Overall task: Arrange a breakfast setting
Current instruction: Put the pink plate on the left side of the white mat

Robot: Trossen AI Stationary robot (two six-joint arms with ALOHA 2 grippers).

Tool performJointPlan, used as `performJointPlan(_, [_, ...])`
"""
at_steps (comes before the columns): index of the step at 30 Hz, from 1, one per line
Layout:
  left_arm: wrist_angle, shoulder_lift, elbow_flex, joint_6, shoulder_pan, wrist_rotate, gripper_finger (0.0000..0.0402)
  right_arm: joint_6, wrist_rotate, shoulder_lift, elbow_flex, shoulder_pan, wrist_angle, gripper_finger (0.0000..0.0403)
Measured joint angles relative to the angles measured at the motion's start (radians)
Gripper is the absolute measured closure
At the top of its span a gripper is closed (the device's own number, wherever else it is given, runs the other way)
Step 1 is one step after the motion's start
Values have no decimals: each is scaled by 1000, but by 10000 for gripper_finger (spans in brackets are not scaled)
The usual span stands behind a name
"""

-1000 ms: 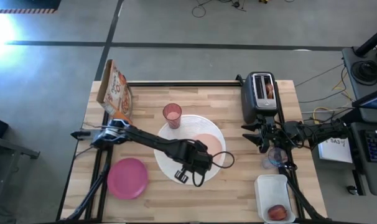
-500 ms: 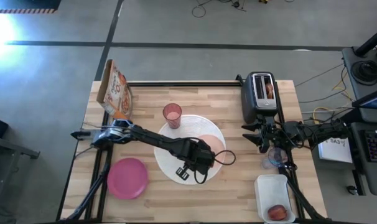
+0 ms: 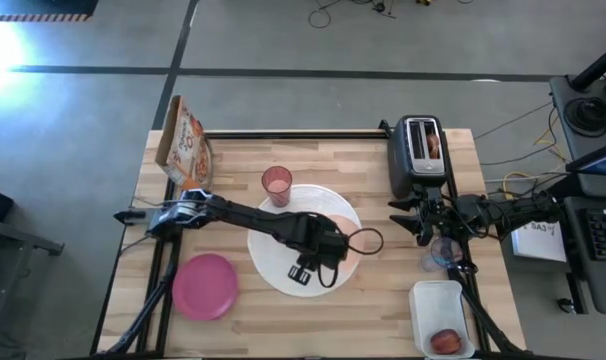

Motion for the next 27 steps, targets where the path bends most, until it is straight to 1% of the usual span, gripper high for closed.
performJointPlan(6, [-184, -10, 35, -129, -10, 0, 274, 0, 0, 0, 0, 0, 0, 170])
performJointPlan(9, [-249, -39, 6, -235, -34, 0, 274, 0, 0, 0, 0, 0, 0, 170])
performJointPlan(11, [-266, -73, -38, -315, -55, -5, 274, 0, 0, 0, 0, 0, 0, 170])
performJointPlan(15, [-225, -175, -190, -497, -109, -50, 274, 0, 0, 0, 0, 0, 0, 170])
performJointPlan(19, [-125, -306, -386, -791, -163, -49, 274, 0, 0, 0, 0, 0, 0, 170])
performJointPlan(20, [-105, -335, -435, -873, -175, -40, 274, 0, 0, 0, 0, 0, 0, 170])
performJointPlan(23, [-66, -423, -573, -1100, -194, 30, 274, 0, 0, 0, 0, 0, 0, 170])
performJointPlan(27, [12, -536, -737, -1296, -214, 95, 274, 0, 0, 0, 0, 0, 0, 170])
